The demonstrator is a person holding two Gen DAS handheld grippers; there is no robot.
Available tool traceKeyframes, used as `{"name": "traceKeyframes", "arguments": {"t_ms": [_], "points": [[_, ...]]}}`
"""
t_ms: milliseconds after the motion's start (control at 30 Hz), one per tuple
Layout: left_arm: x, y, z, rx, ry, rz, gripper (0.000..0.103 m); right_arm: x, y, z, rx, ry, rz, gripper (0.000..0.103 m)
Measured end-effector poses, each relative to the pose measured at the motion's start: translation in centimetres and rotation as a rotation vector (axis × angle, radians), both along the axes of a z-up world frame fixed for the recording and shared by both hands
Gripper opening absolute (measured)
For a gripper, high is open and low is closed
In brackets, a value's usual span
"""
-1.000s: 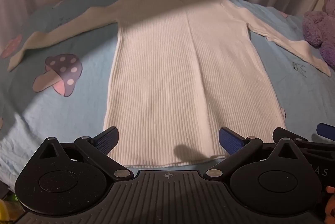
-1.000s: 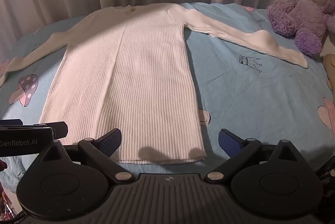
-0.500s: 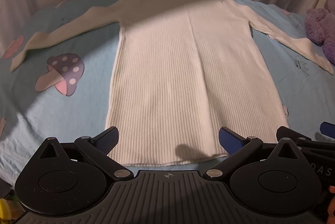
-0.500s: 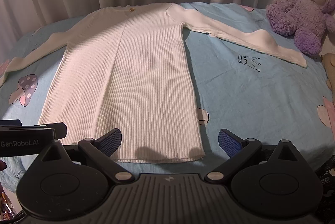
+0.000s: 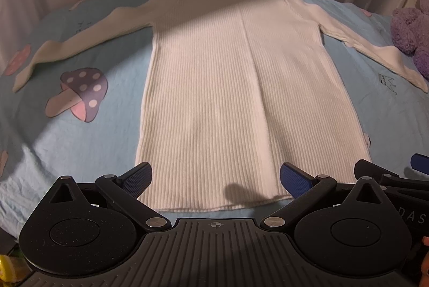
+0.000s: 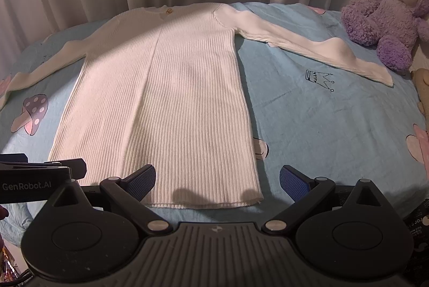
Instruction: Fold small clothes
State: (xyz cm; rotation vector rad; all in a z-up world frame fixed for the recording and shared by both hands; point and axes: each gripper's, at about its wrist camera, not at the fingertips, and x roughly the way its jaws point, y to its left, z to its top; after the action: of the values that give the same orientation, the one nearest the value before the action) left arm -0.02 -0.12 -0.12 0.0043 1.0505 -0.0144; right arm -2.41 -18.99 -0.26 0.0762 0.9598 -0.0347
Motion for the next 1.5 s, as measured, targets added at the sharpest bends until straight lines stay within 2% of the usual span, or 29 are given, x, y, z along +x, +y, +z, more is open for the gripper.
{"name": "traceKeyframes", "arguments": {"t_ms": [1500], "points": [[1.2, -0.1, -0.1, 0.019, 0.033, -0.002, 0.103, 0.8, 0.3, -0.7, 0.004, 0.013, 0.010, 0.099]]}}
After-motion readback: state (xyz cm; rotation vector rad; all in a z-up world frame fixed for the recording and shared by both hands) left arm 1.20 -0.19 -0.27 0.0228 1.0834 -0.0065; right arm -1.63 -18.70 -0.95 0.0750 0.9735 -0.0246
